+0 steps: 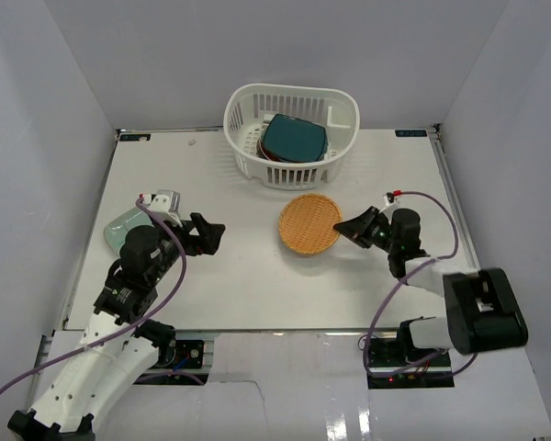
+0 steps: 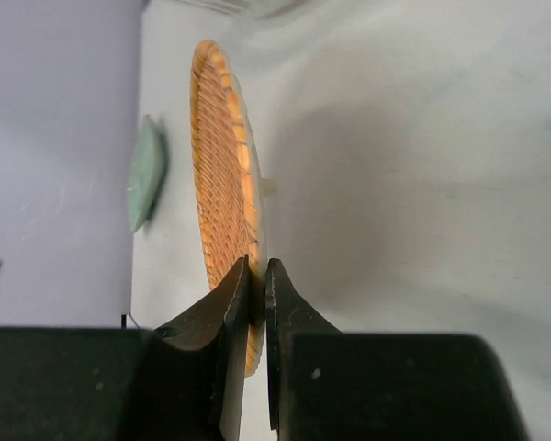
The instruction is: Place the plates into the plastic bin on the countertop
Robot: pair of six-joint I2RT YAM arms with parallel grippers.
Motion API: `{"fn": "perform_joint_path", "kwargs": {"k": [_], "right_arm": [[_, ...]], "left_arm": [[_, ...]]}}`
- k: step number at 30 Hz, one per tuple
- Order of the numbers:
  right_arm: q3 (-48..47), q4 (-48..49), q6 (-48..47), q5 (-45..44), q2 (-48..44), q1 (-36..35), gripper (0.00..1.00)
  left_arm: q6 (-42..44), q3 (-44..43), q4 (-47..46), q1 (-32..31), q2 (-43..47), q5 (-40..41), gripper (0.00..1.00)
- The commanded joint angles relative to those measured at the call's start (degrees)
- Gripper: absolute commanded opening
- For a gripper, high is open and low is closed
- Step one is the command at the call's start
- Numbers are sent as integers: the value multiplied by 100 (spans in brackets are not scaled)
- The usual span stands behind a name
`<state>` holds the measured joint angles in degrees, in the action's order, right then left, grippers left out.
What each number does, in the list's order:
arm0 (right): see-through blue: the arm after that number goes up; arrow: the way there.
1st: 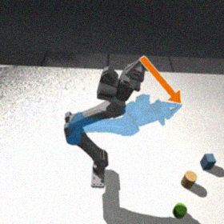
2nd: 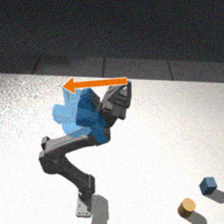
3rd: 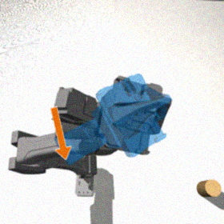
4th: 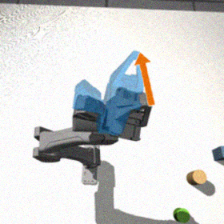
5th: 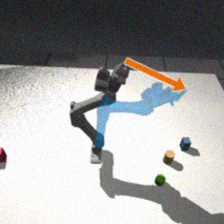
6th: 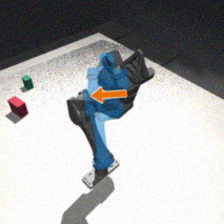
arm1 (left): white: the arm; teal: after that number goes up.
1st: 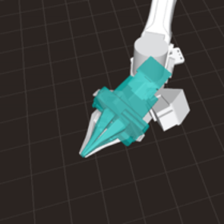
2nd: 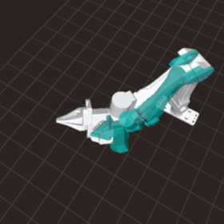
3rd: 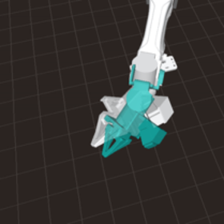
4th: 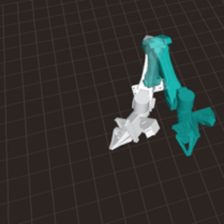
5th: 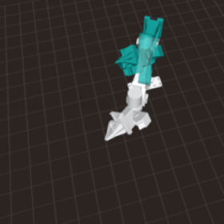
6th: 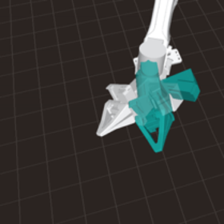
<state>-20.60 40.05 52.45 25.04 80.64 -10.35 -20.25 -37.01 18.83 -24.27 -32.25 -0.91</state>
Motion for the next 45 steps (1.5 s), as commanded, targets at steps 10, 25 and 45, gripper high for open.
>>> {"fn": "perform_joint_path", "kwargs": {"k": [10, 25, 45], "right_arm": [[-2364, -894, -762, -50, -1398, 102, 8], [-8213, -2949, -1034, -51, 3826, 130, 8], [-9085, -4541, -2246, -632, 4021, -29, 95]], "left_arm": [[-268, -43, -160, 72, -247, 108, 96], [-2430, 203, -336, 89, -800, 1127, 97], [-4593, 625, -592, 1696, -2145, 2201, 90]]}}
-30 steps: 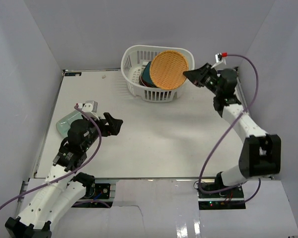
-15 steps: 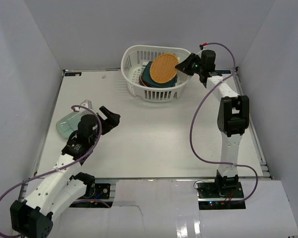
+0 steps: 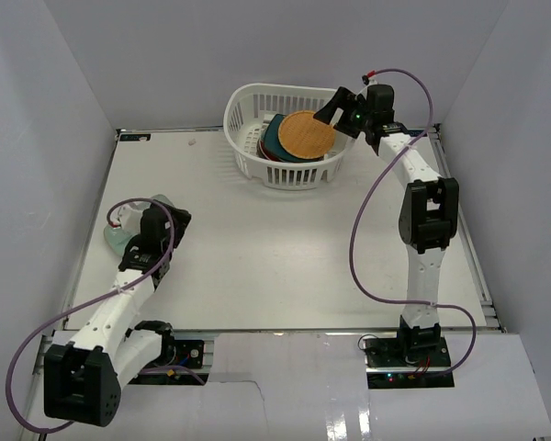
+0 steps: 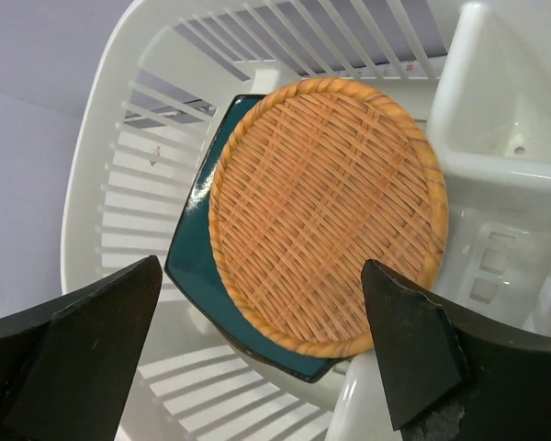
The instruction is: Place the plates into the plastic bin on the countertop
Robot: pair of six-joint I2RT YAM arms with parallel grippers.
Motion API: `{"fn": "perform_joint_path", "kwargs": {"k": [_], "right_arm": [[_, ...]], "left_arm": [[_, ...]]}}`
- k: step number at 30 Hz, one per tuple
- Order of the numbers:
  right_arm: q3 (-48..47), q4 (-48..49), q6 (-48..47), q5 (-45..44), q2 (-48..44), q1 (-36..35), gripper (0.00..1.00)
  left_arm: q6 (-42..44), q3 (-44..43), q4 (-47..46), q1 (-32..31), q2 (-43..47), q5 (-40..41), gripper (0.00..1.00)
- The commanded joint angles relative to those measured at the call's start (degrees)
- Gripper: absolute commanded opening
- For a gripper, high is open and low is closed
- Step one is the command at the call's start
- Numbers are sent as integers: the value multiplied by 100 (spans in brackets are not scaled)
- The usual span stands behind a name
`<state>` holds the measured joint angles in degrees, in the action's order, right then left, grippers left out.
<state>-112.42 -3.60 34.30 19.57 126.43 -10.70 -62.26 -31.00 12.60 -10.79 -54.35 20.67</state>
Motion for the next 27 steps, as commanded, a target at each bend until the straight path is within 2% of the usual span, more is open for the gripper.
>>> {"fn": "perform_joint_path", "kwargs": {"k": [1, 4, 5, 6, 7, 8, 11, 15, 21, 27], "right_arm": [[150, -220, -477, -24, -593, 6, 95], [474, -283, -626, 301, -961, 6, 97], [1058, -73, -618, 397, -1415, 6, 98], [1412, 538, -583, 590, -1663, -2, 100], [1738, 744, -557, 635, -1935, -2, 96], [2289, 903, -556, 670, -2434, -11, 95], [3004, 1378, -592, 916, -3270, -72, 94], [4155, 1879, -600, 1381, -3994, -248, 92], [4527, 1994, -679, 1690, -4320, -582, 91], [4545, 2047, -662, 1726, -4408, -881, 90]], "left_arm": [[-375, 42, 128, 523, 82, 112, 90], [-401, 147, 374, 910, 170, 245, 90], [-410, 208, 418, 1007, 205, 297, 90], [-436, 261, 453, 1061, 214, 306, 90], [-497, 305, 532, 1435, 223, 263, 90], [-550, 349, 507, 1569, 240, 62, 90], [-699, 595, 322, 1895, 188, -106, 91], [-893, 753, -212, 2124, -303, -274, 90], [-972, 683, -741, 2204, -1007, -388, 84], [-859, 649, -1154, 2256, -1701, -238, 67]]}}
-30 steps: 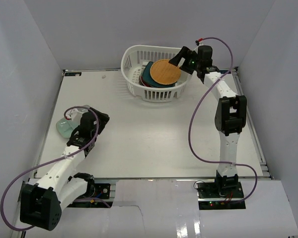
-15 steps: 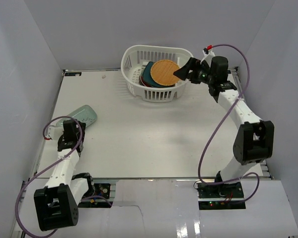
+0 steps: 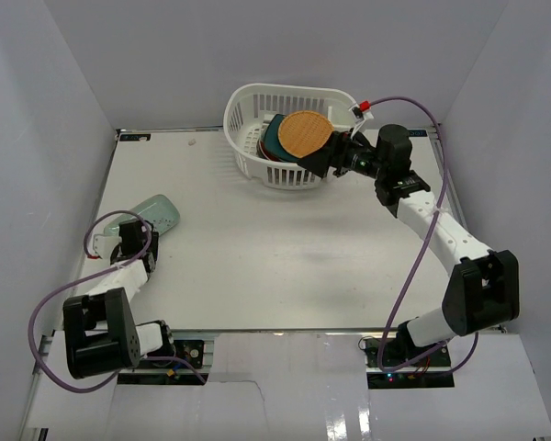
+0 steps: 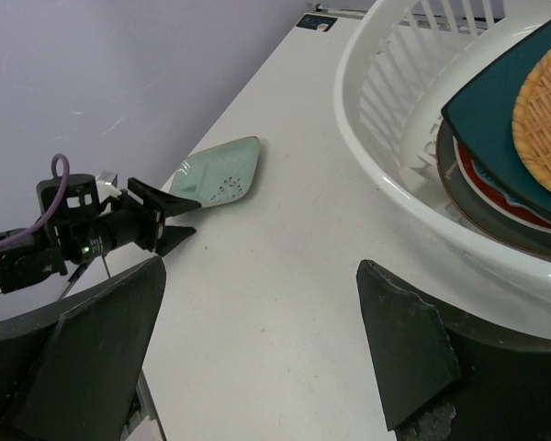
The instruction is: Place the plates into the plastic bin on the countertop
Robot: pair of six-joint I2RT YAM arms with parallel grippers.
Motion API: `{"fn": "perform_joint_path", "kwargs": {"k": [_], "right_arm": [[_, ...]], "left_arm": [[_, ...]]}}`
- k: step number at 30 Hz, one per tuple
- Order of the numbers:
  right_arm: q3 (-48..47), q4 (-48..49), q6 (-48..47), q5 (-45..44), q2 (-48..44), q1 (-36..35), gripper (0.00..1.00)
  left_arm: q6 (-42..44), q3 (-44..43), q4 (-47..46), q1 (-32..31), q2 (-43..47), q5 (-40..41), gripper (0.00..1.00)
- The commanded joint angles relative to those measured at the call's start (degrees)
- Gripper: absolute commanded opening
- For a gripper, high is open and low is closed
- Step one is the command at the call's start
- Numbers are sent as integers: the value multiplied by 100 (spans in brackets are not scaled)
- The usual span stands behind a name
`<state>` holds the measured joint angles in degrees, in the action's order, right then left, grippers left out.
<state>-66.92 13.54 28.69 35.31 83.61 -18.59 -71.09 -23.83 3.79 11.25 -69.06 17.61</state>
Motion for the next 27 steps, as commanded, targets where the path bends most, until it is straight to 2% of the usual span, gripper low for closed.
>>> {"fn": "perform_joint_path", "kwargs": {"k": [1, 4, 5, 9, 10, 11, 15, 18, 23, 27], "right_arm": [[20, 325, -91, 143, -178, -101, 90], [64, 351, -83, 99, -266, -154, 90], [65, 351, -83, 64, -284, -171, 90], [56, 342, -56, 64, -293, -250, 90], [47, 334, -56, 55, -293, -285, 90], [30, 299, -74, 20, -284, -338, 90], [-102, 149, -109, -59, -258, -487, 90], [-137, 114, -91, -112, -258, -689, 90], [-295, -131, -214, -200, -188, -1190, 92], [-480, -535, -591, -454, -30, -1629, 98]], "left_arm": [[34, -121, -230, 62, -335, 85, 65], [130, -253, -335, 62, -670, 94, 63], [157, -297, -335, 79, -792, 137, 58], [271, -464, -599, 132, -1170, 103, 51], [323, -508, -625, 150, -1241, 85, 45], [376, -517, -643, 150, -1277, 50, 33], [648, -465, -748, 159, -1225, 32, 10], [737, -385, -740, 159, -1023, -29, 0], [1009, -139, -854, 159, -469, -520, 0], [1316, -33, -977, 159, 233, -1407, 0]]}}
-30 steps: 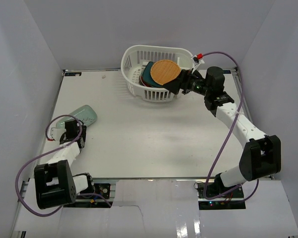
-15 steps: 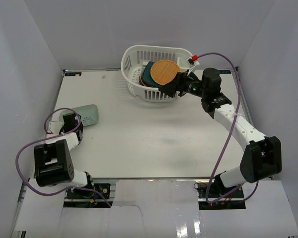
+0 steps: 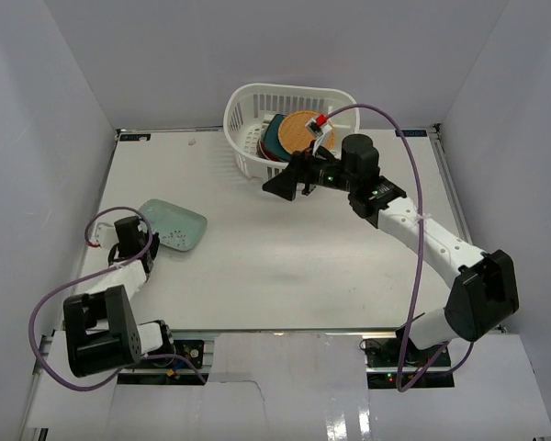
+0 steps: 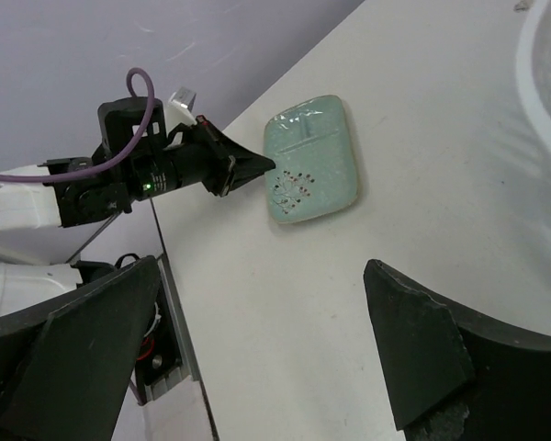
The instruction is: Place the plates into the plastic bin on the countertop
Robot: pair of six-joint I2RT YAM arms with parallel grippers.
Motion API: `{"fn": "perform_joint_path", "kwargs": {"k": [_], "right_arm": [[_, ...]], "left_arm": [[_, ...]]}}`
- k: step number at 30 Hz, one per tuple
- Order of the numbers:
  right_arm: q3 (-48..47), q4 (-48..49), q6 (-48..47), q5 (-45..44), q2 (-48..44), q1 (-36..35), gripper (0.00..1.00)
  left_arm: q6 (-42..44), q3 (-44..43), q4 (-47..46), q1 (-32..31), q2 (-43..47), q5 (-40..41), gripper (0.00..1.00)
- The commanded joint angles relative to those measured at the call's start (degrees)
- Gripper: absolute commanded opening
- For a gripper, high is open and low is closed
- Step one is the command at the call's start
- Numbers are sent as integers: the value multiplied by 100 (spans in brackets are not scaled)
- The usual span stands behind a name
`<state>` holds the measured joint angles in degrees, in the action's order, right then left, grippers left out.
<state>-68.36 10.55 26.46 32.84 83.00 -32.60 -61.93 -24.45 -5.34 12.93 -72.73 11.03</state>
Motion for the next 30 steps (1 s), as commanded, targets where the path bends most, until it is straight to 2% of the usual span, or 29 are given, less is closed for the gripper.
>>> {"fn": "perform_joint_path", "kwargs": {"k": [1, 3, 9, 13, 18, 23, 26, 29, 30], "right_arm": [[-380, -289, -396, -251, 145, -377, 98], [-389, -334, -335, -226, 408, -484, 100], [-617, -816, -597, -699, 945, -941, 91], [-565, -1256, -774, -955, 1235, -1082, 90], [-477, -1301, -633, -876, 1516, -1091, 91], [-144, -1266, -484, -946, 1632, -1126, 100], [268, -1125, -335, -1217, 1378, -1126, 87], [428, -896, -299, -1551, 1043, -1126, 43], [420, -905, -282, -1631, 973, -1117, 17]], "left_arm": [[453, 28, -63, -10, 750, -1082, 0], [655, 45, -55, -10, 1198, -1575, 0], [1270, -138, 463, -123, 1990, -2885, 0], [1675, -429, 649, -746, 2052, -3325, 0], [1974, -798, 719, -1503, 1956, -3817, 0], [2027, -1193, 605, -2065, 1842, -4021, 0], [2044, -1421, 596, -2276, 1771, -3898, 0], [2097, -1641, 605, -2452, 1701, -3758, 0], [2184, -1703, 622, -2496, 1657, -3722, 0]]}}
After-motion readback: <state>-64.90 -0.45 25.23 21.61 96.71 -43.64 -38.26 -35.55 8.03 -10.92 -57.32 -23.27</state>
